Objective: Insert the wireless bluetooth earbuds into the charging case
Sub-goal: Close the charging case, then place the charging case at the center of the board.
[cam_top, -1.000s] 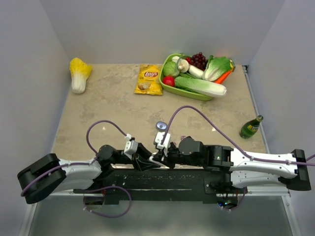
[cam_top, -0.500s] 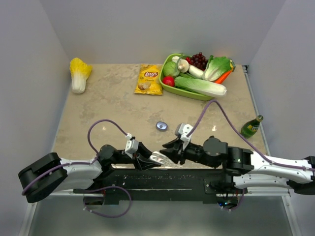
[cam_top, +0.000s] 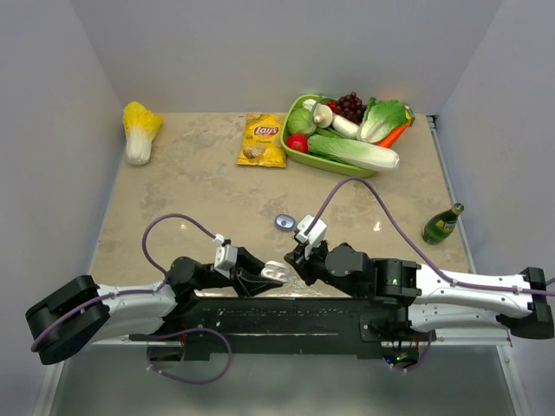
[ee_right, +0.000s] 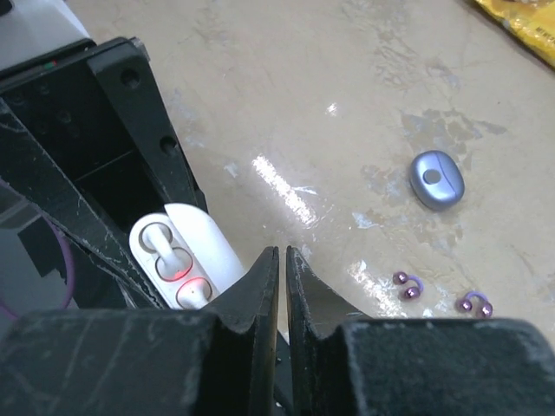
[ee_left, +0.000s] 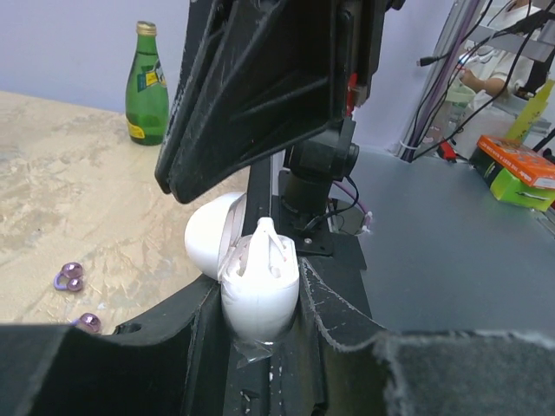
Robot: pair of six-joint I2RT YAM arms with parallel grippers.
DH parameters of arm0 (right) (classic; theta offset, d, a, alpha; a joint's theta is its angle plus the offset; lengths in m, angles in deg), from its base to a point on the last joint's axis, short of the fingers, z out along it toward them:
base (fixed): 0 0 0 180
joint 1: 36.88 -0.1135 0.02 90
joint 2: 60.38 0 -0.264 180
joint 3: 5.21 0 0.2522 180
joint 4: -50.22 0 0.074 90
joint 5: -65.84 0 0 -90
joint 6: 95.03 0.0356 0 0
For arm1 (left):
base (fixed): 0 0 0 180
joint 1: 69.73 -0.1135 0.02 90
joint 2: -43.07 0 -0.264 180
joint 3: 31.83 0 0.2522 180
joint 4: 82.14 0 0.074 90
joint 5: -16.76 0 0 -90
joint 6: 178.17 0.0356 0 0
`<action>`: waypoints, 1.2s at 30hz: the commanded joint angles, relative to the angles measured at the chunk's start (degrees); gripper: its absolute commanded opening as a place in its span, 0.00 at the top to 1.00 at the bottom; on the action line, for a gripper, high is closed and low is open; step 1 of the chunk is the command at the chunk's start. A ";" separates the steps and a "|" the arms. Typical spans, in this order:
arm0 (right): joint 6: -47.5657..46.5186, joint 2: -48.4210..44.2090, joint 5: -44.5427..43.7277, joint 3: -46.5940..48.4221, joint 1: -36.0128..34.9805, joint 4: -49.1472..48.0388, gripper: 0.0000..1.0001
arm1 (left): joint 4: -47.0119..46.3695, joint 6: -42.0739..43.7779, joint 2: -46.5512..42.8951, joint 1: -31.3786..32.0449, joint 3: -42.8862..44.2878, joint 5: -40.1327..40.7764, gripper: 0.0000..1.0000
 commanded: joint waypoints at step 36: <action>12.11 2.00 -7.78 -11.29 -0.03 -11.14 0.64 | 31.09 -19.47 25.93 -29.64 26.27 28.50 1.00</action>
